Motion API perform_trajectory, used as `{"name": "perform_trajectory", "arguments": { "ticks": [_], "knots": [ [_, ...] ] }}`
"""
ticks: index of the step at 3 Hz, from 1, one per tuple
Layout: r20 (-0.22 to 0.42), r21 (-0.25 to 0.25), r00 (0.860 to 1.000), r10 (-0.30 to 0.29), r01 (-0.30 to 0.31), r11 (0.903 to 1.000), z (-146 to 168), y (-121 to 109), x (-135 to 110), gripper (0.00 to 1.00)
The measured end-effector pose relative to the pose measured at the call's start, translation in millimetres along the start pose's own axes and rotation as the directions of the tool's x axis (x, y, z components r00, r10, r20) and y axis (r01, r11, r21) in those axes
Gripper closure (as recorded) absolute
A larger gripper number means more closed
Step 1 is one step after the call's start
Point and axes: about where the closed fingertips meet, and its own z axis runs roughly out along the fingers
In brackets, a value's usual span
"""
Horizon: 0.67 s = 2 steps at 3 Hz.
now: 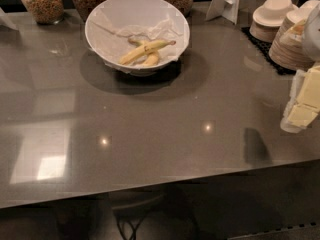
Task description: Pick banana from white bowl
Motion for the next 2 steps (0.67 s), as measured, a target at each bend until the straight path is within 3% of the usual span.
{"name": "perform_trajectory", "arguments": {
  "ticks": [1,2],
  "knots": [
    [0.000,0.000,1.000,0.000,0.000,1.0000,0.0,-0.1,-0.1,0.00],
    [0.059,0.030,0.998,-0.014,0.012,0.9995,-1.0,-5.9,-9.4,0.00]
  ]
}}
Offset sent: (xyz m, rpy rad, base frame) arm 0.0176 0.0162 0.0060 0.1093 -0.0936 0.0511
